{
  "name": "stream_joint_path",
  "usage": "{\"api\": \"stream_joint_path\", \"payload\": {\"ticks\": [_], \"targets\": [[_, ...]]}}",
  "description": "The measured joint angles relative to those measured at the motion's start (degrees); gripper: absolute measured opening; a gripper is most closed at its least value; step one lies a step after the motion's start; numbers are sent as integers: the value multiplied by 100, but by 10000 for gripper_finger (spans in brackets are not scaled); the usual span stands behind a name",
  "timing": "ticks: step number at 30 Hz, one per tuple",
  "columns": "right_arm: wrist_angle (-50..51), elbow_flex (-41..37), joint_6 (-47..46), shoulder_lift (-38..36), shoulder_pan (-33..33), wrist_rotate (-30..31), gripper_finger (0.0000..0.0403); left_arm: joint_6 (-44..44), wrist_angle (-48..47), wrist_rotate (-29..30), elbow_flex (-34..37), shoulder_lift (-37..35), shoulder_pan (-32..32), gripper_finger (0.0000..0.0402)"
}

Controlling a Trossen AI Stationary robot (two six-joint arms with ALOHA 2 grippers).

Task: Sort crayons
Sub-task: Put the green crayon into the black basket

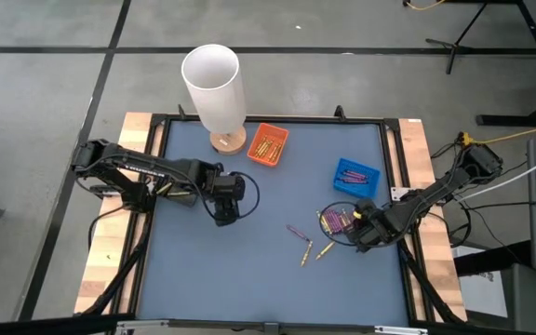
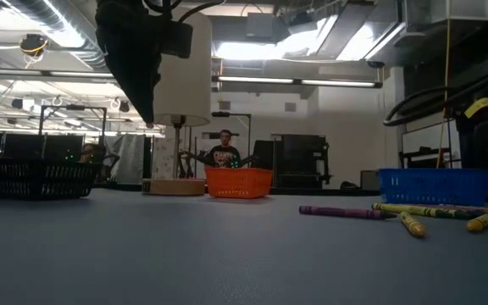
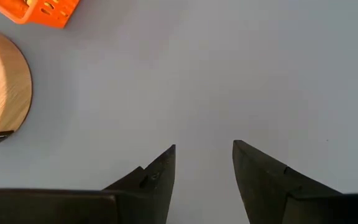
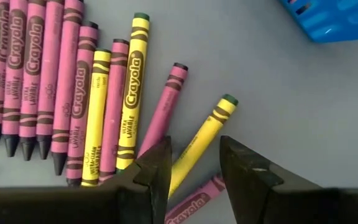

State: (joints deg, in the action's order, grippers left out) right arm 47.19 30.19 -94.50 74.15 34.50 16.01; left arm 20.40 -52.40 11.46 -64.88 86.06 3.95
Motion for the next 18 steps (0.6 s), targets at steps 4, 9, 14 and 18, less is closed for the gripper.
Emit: {"api": "stream_joint_path", "payload": {"ticks": [4, 9, 14, 18], "targets": [[-214, -85, 1, -4, 0, 35, 133, 0, 0, 0, 0, 0, 0, 144], [-301, -135, 2, -11, 0, 37, 133, 0, 1, 0, 0, 0, 0, 144], [-316, -137, 2, -11, 0, 28, 133, 0, 2, 0, 0, 0, 0, 144], [-323, -139, 2, -11, 0, 15, 133, 0, 1, -21, 0, 0, 0, 144]]}}
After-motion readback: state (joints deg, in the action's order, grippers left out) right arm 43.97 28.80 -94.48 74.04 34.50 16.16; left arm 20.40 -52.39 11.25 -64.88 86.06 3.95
